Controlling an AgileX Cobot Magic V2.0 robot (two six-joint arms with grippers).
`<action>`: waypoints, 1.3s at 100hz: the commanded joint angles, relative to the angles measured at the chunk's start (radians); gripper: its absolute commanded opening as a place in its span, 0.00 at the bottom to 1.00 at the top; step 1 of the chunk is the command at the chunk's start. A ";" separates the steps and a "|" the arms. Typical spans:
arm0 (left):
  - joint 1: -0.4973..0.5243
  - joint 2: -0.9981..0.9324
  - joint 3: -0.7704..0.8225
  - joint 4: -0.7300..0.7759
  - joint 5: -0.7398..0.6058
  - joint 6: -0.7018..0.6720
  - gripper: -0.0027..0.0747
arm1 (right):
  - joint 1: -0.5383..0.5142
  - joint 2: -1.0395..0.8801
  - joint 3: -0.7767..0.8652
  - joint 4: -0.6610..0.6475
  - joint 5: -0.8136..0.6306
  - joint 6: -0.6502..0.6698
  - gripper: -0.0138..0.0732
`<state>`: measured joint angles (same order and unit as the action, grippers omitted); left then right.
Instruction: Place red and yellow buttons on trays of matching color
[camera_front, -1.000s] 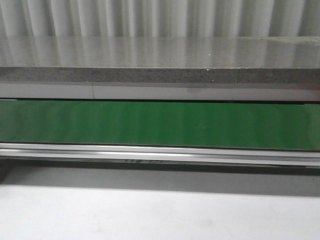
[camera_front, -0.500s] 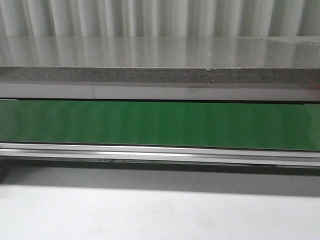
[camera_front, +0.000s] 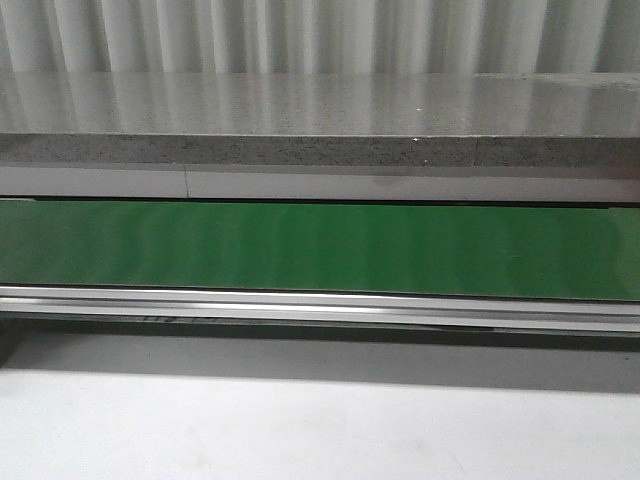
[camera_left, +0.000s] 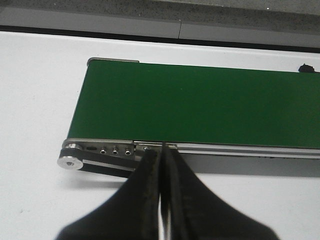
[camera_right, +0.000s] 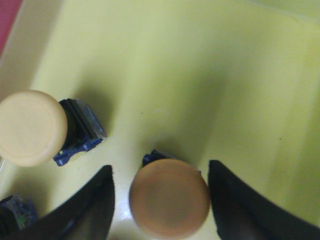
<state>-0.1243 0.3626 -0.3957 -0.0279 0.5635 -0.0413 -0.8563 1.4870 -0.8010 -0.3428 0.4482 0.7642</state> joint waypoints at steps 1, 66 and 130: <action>-0.009 0.005 -0.027 -0.003 -0.067 0.001 0.01 | -0.008 -0.041 -0.022 -0.013 -0.038 -0.003 0.81; -0.009 0.005 -0.027 -0.003 -0.067 0.001 0.01 | 0.356 -0.424 -0.026 0.240 0.069 -0.432 0.09; -0.009 0.005 -0.027 -0.003 -0.067 0.001 0.01 | 0.854 -0.764 0.176 0.218 -0.087 -0.577 0.08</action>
<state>-0.1243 0.3626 -0.3957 -0.0279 0.5635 -0.0413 -0.0037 0.7954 -0.6376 -0.1082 0.4819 0.2033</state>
